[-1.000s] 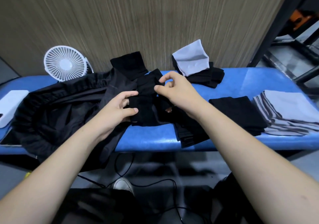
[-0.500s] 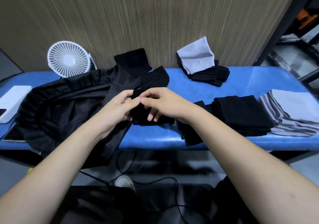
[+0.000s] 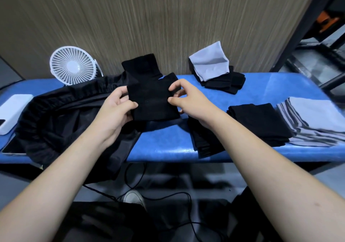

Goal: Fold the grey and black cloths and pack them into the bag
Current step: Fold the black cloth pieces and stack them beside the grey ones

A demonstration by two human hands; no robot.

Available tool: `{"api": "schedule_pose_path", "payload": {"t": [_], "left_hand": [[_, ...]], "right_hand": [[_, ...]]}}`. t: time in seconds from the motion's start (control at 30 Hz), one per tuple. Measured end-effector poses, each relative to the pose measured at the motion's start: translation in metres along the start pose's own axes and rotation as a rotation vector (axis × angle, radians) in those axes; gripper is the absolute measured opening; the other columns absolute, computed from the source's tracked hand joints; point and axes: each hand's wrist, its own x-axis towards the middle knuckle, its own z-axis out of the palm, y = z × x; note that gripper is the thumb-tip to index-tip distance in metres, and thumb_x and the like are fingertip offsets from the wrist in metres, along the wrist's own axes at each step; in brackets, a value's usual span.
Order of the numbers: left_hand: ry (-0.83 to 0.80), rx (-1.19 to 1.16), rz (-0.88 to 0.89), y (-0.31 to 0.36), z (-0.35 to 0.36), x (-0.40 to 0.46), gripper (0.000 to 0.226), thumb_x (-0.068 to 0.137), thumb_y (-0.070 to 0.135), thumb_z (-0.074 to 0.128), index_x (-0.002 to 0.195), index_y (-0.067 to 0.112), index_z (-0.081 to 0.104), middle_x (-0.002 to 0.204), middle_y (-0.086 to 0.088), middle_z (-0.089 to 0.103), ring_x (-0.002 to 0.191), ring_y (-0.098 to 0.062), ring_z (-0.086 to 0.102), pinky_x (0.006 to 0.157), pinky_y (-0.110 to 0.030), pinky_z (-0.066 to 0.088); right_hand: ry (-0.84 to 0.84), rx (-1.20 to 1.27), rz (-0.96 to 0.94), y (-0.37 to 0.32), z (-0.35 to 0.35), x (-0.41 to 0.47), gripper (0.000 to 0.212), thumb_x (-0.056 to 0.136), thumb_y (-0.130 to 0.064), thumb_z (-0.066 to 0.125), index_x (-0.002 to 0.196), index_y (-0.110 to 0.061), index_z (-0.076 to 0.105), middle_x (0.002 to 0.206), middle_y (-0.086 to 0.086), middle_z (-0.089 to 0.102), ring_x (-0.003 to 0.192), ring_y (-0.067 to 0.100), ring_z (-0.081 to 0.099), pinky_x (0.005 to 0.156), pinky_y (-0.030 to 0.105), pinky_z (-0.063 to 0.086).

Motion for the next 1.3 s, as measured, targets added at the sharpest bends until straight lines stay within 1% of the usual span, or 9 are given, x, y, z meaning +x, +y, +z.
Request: {"api": "schedule_pose_path", "payload": {"t": [0.17,0.37,0.47,0.57,0.7,0.87,0.93,1.2,1.3], "left_hand": [[-0.023,-0.048,-0.001,0.003,0.0,-0.001,0.039,0.092,-0.01,0.042,0.115,0.018,0.057,0.101,-0.001,0.074,0.085,-0.011,0.068,0.069,-0.025,0.056],[-0.007,-0.056,-0.027,0.002,0.001,-0.002,0.033,0.096,-0.003,0.045,0.122,0.015,0.055,0.095,0.005,0.075,0.081,-0.008,0.07,0.069,-0.029,0.054],[-0.009,-0.041,-0.038,0.0,-0.001,-0.001,0.025,0.099,0.007,0.053,0.123,0.015,0.054,0.098,0.002,0.075,0.08,-0.012,0.07,0.064,-0.03,0.053],[-0.01,-0.002,-0.044,-0.003,0.0,-0.001,0.033,0.097,0.009,0.06,0.128,0.015,0.052,0.105,-0.004,0.076,0.08,-0.015,0.072,0.057,-0.028,0.054],[0.007,0.044,-0.039,-0.006,0.001,0.0,0.038,0.095,0.007,0.063,0.13,0.015,0.052,0.105,-0.007,0.076,0.076,-0.017,0.072,0.052,-0.028,0.051],[0.017,0.103,0.005,-0.004,0.008,0.005,0.032,0.096,0.01,0.063,0.125,0.02,0.055,0.098,-0.01,0.077,0.079,-0.027,0.067,0.051,-0.03,0.046],[0.004,0.105,0.015,-0.001,0.014,0.007,0.029,0.097,0.01,0.062,0.124,0.019,0.056,0.096,-0.014,0.076,0.078,-0.029,0.064,0.047,-0.027,0.045],[-0.116,0.056,-0.004,0.009,0.053,0.018,0.033,0.095,0.009,0.064,0.127,0.009,0.056,0.085,-0.009,0.071,0.06,-0.016,0.058,0.045,-0.024,0.042],[-0.187,0.069,-0.003,0.01,0.072,0.022,0.031,0.095,0.011,0.064,0.125,0.003,0.059,0.085,-0.011,0.071,0.06,-0.015,0.059,0.048,-0.025,0.044]], "right_hand": [[-0.126,0.252,0.014,-0.003,0.002,-0.002,0.026,0.09,-0.009,0.066,0.107,-0.027,0.056,0.092,0.012,0.053,0.078,0.021,0.053,0.066,0.029,0.046],[-0.166,0.306,-0.005,-0.002,0.001,-0.001,0.028,0.081,-0.006,0.071,0.103,-0.023,0.066,0.106,0.021,0.063,0.092,0.027,0.063,0.097,0.049,0.052],[-0.127,0.261,0.008,-0.001,0.001,-0.001,0.03,0.082,0.001,0.071,0.105,-0.018,0.066,0.106,0.017,0.064,0.088,0.021,0.064,0.076,0.042,0.06],[-0.122,0.253,0.032,-0.004,0.001,-0.004,0.029,0.085,0.004,0.068,0.107,-0.014,0.064,0.1,0.008,0.062,0.068,0.014,0.06,0.045,0.024,0.044],[-0.11,0.248,0.046,-0.006,0.0,-0.005,0.029,0.086,0.005,0.067,0.108,-0.014,0.063,0.096,0.005,0.064,0.056,0.013,0.056,0.042,0.024,0.039],[-0.087,0.198,0.053,-0.007,-0.008,-0.009,0.031,0.086,0.002,0.067,0.113,-0.014,0.063,0.109,0.012,0.068,0.072,0.02,0.059,0.055,0.031,0.046],[-0.073,0.209,0.052,-0.007,-0.015,-0.011,0.032,0.086,0.002,0.067,0.113,-0.013,0.063,0.105,0.009,0.066,0.07,0.018,0.059,0.05,0.026,0.046],[0.022,0.164,0.035,-0.001,-0.066,-0.024,0.034,0.082,-0.001,0.073,0.112,-0.016,0.065,0.111,0.013,0.068,0.075,0.021,0.06,0.047,0.026,0.044],[0.066,0.13,0.037,0.003,-0.09,-0.031,0.028,0.085,-0.004,0.071,0.109,-0.017,0.066,0.094,0.012,0.061,0.071,0.016,0.057,0.044,0.024,0.039]]}}
